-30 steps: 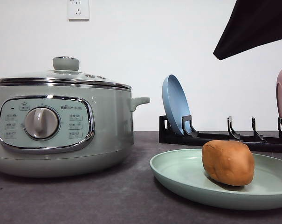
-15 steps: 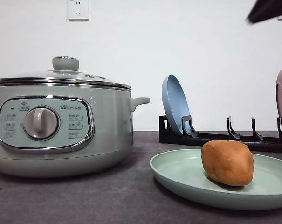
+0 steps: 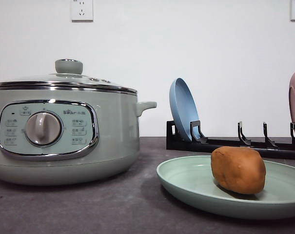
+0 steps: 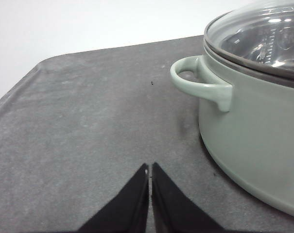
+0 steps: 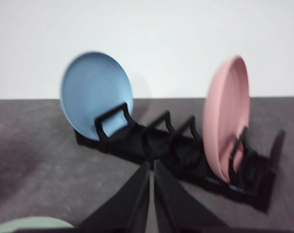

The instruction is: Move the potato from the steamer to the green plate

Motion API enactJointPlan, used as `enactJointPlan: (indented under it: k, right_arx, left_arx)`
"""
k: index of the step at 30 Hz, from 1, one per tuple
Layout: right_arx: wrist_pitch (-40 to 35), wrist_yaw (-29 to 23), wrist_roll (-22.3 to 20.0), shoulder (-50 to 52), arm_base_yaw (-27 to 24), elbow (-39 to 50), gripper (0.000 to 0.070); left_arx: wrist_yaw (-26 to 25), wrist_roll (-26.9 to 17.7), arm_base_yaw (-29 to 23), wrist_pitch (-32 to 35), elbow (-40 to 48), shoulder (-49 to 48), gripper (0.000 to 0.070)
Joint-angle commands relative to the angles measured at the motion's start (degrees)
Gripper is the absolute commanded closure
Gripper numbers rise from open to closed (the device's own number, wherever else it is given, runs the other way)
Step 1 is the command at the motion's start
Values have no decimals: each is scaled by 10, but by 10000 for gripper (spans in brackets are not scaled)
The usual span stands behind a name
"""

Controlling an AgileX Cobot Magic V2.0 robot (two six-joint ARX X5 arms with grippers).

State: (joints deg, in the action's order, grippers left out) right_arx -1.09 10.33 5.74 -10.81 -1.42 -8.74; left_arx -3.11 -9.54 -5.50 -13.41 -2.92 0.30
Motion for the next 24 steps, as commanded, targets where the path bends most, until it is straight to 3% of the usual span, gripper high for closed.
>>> enactJointPlan:
  k: [1,10,18,24]
  right_arx:
    - [-7,-1,-6,21,-4,16,696]
    - [8,-1,-6,99,-7,81,696]
    - [106,0,-6,106,-6,81,696]
    - [102,1,-4,106,-6,81,696]
  left_arx:
    - [-1,2,-1,-19,4,-1,699]
    - [-1,2,-1,-19,4,-1,699]
    - [-1,2,-1,-19,4,-1,699]
    - [-1,2,-1,-19,4,-1,699]
